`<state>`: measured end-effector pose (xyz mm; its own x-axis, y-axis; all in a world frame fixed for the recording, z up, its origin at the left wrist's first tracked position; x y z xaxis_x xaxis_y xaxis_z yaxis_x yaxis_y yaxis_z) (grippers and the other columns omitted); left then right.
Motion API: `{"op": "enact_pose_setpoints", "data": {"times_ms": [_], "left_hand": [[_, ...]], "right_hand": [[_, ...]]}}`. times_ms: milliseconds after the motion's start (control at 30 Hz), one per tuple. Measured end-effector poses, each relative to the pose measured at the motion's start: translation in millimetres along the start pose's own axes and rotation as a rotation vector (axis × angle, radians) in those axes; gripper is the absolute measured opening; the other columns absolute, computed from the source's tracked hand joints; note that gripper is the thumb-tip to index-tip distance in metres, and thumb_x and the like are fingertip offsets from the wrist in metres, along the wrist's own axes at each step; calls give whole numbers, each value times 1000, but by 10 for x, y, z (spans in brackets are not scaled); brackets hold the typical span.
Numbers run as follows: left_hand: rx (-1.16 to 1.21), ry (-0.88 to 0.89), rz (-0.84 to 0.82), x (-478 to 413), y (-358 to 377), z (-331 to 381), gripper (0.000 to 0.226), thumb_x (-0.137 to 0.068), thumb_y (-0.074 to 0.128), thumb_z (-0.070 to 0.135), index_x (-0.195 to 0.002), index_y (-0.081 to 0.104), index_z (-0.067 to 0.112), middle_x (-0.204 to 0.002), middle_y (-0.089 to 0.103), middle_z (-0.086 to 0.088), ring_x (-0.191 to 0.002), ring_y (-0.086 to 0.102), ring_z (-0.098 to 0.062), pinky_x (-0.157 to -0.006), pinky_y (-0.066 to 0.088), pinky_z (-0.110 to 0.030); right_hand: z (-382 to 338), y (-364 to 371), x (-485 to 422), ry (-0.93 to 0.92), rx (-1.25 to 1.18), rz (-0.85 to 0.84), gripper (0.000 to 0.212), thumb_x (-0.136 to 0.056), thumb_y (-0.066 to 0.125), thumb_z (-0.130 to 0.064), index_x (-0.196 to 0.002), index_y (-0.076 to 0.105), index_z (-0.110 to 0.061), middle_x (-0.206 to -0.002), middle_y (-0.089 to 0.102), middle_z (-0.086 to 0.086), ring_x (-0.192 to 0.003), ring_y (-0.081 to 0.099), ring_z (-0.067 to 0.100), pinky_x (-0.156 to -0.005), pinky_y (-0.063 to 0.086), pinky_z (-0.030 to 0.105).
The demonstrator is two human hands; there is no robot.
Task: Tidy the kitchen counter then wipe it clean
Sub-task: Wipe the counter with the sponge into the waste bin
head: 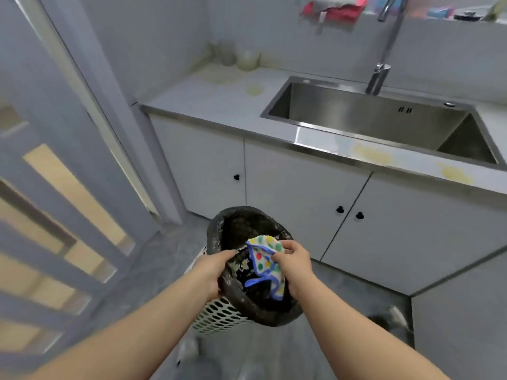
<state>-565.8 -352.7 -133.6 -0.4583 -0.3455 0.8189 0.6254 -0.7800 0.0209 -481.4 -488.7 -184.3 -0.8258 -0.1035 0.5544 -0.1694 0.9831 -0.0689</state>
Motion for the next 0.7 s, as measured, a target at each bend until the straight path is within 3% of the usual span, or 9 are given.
{"op": "enact_pose_setpoints", "data": {"times_ms": [100,200,300,367,400,467,567,633,700], "left_hand": [[0,37,68,-513,-260,308,22,-89,62,12,-109,56,3,-73,57,-10,-61,54,-21,-47,45,-32],[23,48,139,-1223,-660,690,28,-85,68,19,-106,57,4,-87,63,-13,-70,58,-24,-54,48,-34],[-39,23,214,-2277,-1131,825,68,-47,80,44,-103,64,9,-104,64,-15,-88,63,-33,-80,56,-45],[-51,-48,231,-3148,-1488,798,79,-25,77,46,-95,66,11,-104,65,-17,-89,64,-37,-80,56,-50],[-55,-99,222,-3349,-1575,813,75,-26,79,43,-92,66,10,-105,65,-18,-88,64,-38,-78,56,-51],[-54,-109,180,-3319,-1650,1145,54,-50,85,27,-95,64,5,-111,62,-19,-91,63,-37,-80,56,-51],[-50,-119,204,-3440,-1737,1547,34,-76,76,13,-104,62,0,-111,61,-18,-97,62,-35,-87,54,-47],[-107,-121,198,-3718,-1829,1665,39,-72,78,22,-101,61,2,-111,62,-18,-101,61,-36,-89,53,-48],[-99,-114,222,-4127,-1961,1732,49,-59,78,31,-97,62,3,-105,65,-19,-100,62,-37,-89,53,-49]], "right_hand": [[-130,486,-332,24,41,-25,23,-86,57,2,-94,54,-19,-102,62,8,-95,66,28,-86,55,44],[-247,1129,-803,41,84,-17,21,-85,57,2,-90,53,-18,-100,61,8,-97,65,31,-87,54,47],[-327,1675,-1154,69,116,-4,21,-85,56,4,-93,53,-16,-100,60,9,-92,62,26,-86,53,42],[-352,2086,-1393,102,139,12,21,-86,57,4,-98,53,-13,-99,59,9,-89,59,24,-81,52,38],[-361,2246,-1477,111,156,15,22,-85,57,4,-99,54,-13,-100,60,10,-88,60,24,-81,52,39],[-391,2593,-1732,129,194,23,22,-85,59,3,-102,56,-11,-102,62,11,-90,62,26,-84,54,41],[-380,3009,-2141,160,203,56,19,-85,58,3,-98,58,-10,-98,62,11,-87,60,25,-81,52,38],[-347,3244,-2455,184,197,49,18,-86,55,5,-88,56,-13,-93,61,10,-84,58,25,-78,52,37],[-217,3525,-2835,214,199,24,18,-87,55,5,-93,55,-13,-94,62,10,-83,59,24,-77,52,35]]}}
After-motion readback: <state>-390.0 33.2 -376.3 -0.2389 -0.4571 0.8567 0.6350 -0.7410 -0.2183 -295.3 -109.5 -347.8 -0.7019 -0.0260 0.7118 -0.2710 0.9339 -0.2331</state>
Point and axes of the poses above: each hand's wrist, its own x-axis away from the middle knuckle, its own y-axis out of the palm, z = x × y, the point moved 4 cm from there along -x, towards the middle knuckle
